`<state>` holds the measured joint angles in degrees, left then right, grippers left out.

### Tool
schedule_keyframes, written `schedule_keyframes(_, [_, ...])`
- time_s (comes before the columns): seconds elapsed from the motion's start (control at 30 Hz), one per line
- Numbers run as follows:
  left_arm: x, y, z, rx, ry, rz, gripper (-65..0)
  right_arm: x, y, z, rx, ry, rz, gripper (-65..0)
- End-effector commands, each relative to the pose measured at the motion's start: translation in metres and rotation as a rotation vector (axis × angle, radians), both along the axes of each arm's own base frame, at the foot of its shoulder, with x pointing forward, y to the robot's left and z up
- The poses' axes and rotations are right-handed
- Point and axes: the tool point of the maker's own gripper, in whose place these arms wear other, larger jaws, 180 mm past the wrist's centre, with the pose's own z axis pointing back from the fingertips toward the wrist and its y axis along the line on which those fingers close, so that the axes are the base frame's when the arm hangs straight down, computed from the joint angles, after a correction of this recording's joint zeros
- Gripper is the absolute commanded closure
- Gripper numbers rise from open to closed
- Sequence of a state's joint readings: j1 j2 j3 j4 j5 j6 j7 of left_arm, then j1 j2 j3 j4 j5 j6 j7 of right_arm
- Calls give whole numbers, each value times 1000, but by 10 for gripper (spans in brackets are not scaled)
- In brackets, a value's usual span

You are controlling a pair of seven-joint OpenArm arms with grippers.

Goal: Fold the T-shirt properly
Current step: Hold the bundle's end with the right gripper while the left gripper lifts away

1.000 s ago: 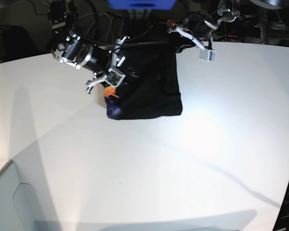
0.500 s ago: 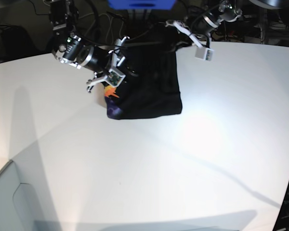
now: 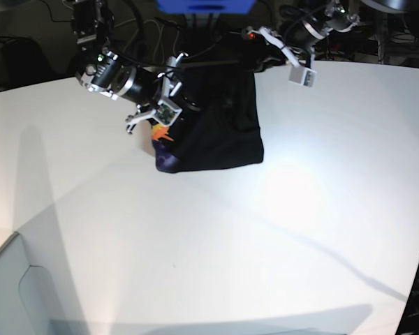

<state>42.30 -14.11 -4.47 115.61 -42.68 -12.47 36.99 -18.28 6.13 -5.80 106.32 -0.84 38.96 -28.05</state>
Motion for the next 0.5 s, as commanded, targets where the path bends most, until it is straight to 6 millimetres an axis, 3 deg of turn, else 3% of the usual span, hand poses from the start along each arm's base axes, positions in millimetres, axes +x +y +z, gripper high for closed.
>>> schedule_keyframes(0.0, [9, -3, 11, -25, -43, 6, 0, 2, 6, 13, 47, -33, 16, -164])
schedule_keyframes(0.3, [10, 2, 1, -13, -24, 15, 0, 1, 6, 14, 49, -34, 16, -165])
schedule_keyframes(0.37, [8, 2, 0, -12, -18, 16, -78, 1, 6, 14, 49, -34, 16, -165])
schedule_keyframes(0.47, [7, 2, 1, -13, -18, 14, -244, 2, 6, 15, 51, -38, 15, -165])
